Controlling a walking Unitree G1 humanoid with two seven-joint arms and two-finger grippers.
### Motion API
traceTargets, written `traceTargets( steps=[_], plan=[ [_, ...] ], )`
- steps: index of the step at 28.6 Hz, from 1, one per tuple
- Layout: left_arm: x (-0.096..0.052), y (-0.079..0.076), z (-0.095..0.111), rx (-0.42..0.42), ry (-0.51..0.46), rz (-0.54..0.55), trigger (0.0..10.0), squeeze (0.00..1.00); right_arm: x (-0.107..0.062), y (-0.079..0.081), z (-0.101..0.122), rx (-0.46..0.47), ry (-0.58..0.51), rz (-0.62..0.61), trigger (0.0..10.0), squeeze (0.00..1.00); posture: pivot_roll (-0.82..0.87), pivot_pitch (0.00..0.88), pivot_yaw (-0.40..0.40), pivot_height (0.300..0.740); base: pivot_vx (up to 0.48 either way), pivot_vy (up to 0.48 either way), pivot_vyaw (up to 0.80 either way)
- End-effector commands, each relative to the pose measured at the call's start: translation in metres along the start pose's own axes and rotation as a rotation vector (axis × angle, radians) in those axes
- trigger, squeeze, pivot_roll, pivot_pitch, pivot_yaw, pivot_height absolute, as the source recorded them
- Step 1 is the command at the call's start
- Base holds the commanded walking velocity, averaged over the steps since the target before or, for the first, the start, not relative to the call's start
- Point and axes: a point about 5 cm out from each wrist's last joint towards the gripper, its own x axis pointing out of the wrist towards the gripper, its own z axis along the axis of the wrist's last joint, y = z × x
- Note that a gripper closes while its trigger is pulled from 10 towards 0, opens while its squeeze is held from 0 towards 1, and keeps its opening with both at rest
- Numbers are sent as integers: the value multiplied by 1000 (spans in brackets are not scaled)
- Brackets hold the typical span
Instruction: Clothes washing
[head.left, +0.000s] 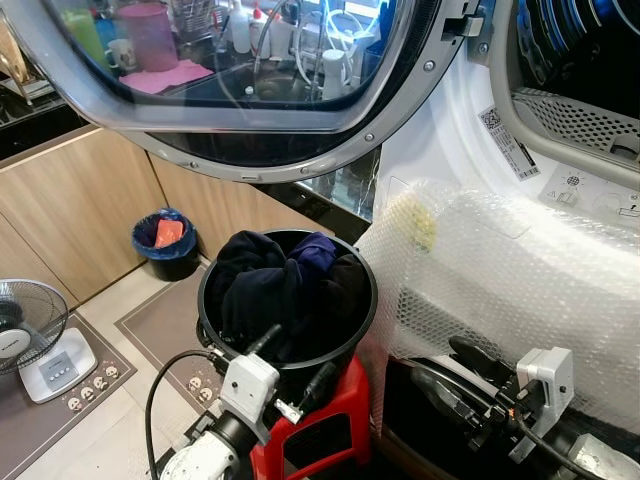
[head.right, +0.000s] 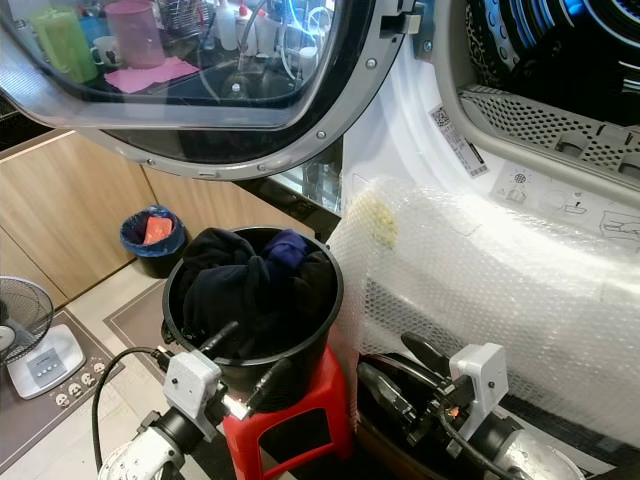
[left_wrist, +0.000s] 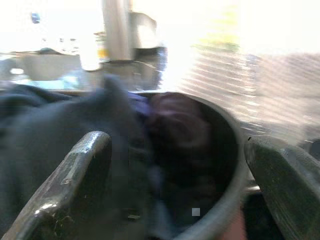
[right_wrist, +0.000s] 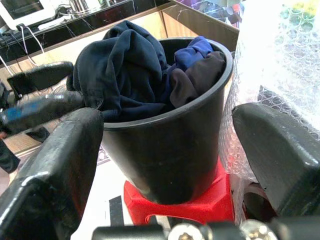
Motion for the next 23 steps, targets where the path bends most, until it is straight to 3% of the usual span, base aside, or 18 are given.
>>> traceTargets(
  steps=[1, 6, 22, 23],
  plan=[
    [-2, 10, 2, 22, -5, 58, 10000, 0, -1, 0, -1, -10, 3, -4, 10000, 0, -49, 122, 6, 740, 0, 0, 0],
    [-2, 25, 1, -27, 16, 120, 10000, 0, -1, -1, 0, -12, -1, -8, 10000, 0, -48, 114, 6, 740, 0, 0, 0],
    [0, 55, -3, -17, 36, 178, 10000, 0, 0, 3, 5, -20, -4, 35, 10000, 0, -46, 103, -4, 740, 0, 0, 0],
    [0, 62, -5, -26, 46, 192, 10000, 0, -2, 2, 6, -23, -7, 27, 10000, 0, -53, 114, -7, 740, 0, 0, 0]
  ],
)
